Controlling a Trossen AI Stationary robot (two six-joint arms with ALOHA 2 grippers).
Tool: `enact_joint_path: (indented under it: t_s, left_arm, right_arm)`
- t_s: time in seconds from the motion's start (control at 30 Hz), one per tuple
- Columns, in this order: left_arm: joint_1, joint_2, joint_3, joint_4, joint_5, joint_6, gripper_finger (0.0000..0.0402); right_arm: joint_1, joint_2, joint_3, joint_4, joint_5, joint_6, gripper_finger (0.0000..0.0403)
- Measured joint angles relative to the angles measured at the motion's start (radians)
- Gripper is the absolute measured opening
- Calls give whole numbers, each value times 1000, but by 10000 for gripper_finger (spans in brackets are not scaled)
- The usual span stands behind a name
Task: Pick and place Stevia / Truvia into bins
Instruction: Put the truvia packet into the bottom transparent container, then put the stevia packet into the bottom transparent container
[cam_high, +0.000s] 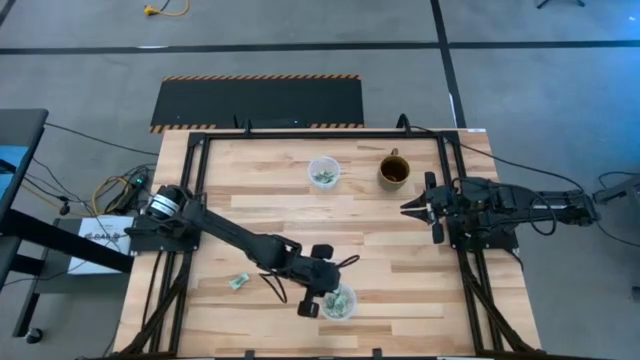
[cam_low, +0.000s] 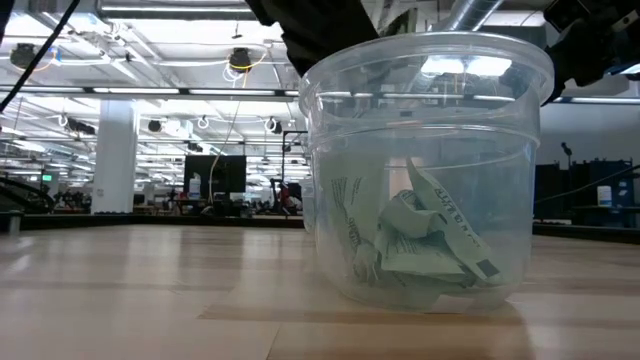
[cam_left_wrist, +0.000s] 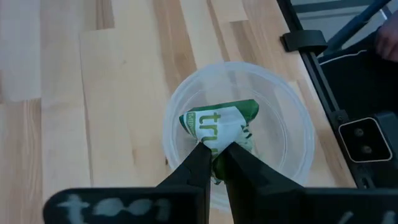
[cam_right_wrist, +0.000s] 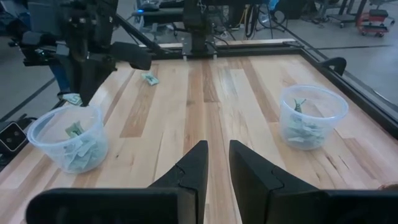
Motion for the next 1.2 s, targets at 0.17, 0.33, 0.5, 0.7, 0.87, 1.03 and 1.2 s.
enact_joint_path:
  t_s: [0.17,0.33,0.5,0.7,0.87,1.03,1.2]
  left_arm:
    - [-1,0,6,24,56,5,13]
    - [-3,5,7,50,137,4,13]
    - [-1,27,8,60,130,12,15]
    - [0,33,8,71,128,8,47]
    - [1,33,7,106,172,22,92]
    - [1,33,7,107,178,22,138]
    - [6,19,7,23,259,-58,163]
  right_arm:
    - [0,0,0,0,0,0,59]
    - [0,0,0,0,0,0,59]
    - [0,0,0,0,0,0,59]
    - [0,0,0,0,0,0,59]
    - [0,0,0,0,0,0,59]
    - [0,0,0,0,0,0,59]
    - [0,0,0,1,0,0,59]
